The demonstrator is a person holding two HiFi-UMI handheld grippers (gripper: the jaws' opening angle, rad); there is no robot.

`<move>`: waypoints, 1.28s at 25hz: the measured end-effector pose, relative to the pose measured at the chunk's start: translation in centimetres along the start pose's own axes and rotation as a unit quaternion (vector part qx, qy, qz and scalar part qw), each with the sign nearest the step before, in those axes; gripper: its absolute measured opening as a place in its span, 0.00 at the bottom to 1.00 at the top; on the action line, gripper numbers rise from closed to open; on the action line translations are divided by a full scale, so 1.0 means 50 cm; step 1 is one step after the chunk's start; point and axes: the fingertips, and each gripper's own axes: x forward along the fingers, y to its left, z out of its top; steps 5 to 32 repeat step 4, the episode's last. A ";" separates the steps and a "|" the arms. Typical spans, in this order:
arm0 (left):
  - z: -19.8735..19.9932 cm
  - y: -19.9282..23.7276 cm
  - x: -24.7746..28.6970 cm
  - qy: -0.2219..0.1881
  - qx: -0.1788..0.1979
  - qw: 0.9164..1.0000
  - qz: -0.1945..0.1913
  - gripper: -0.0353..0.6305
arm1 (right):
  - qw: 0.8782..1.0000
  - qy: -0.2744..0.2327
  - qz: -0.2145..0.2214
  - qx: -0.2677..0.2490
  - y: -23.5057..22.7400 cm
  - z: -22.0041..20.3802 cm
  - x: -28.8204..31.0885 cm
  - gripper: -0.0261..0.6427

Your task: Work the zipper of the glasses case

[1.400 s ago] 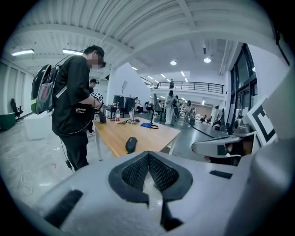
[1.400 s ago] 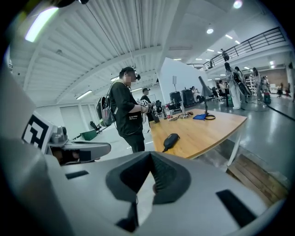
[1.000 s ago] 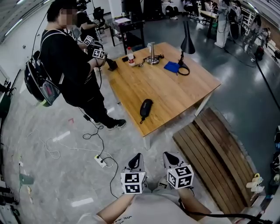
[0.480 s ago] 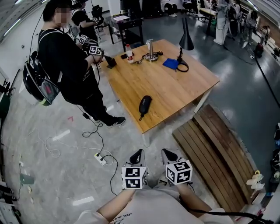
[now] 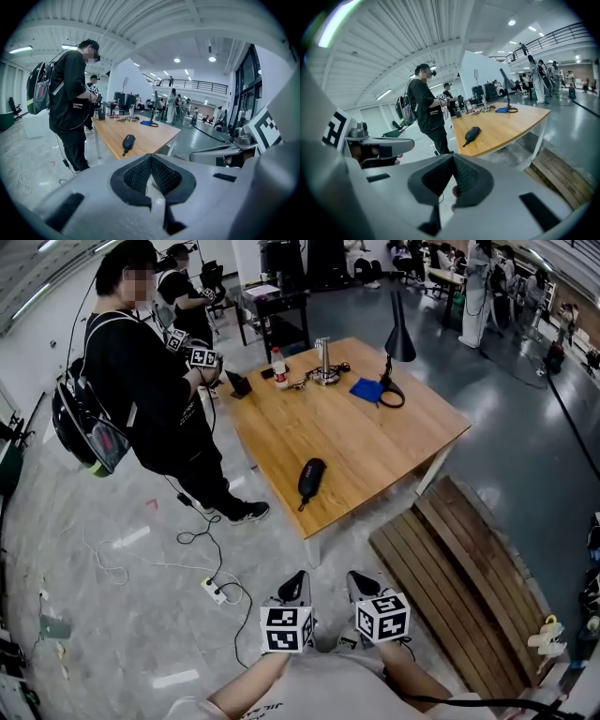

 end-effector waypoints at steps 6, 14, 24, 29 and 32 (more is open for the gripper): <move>-0.004 0.004 -0.003 -0.001 -0.001 1.000 0.001 0.06 | 1.000 0.005 -0.003 -0.004 -0.003 -0.009 0.002 0.04; -0.004 0.004 -0.003 -0.001 -0.001 1.000 0.001 0.06 | 1.000 0.005 -0.003 -0.004 -0.003 -0.009 0.002 0.04; -0.004 0.004 -0.003 -0.001 -0.001 1.000 0.001 0.06 | 1.000 0.005 -0.003 -0.004 -0.003 -0.009 0.002 0.04; -0.004 0.004 -0.003 -0.001 -0.001 1.000 0.001 0.06 | 1.000 0.005 -0.003 -0.004 -0.003 -0.009 0.002 0.04; -0.004 0.004 -0.003 -0.001 -0.001 1.000 0.001 0.06 | 1.000 0.005 -0.003 -0.004 -0.003 -0.009 0.002 0.04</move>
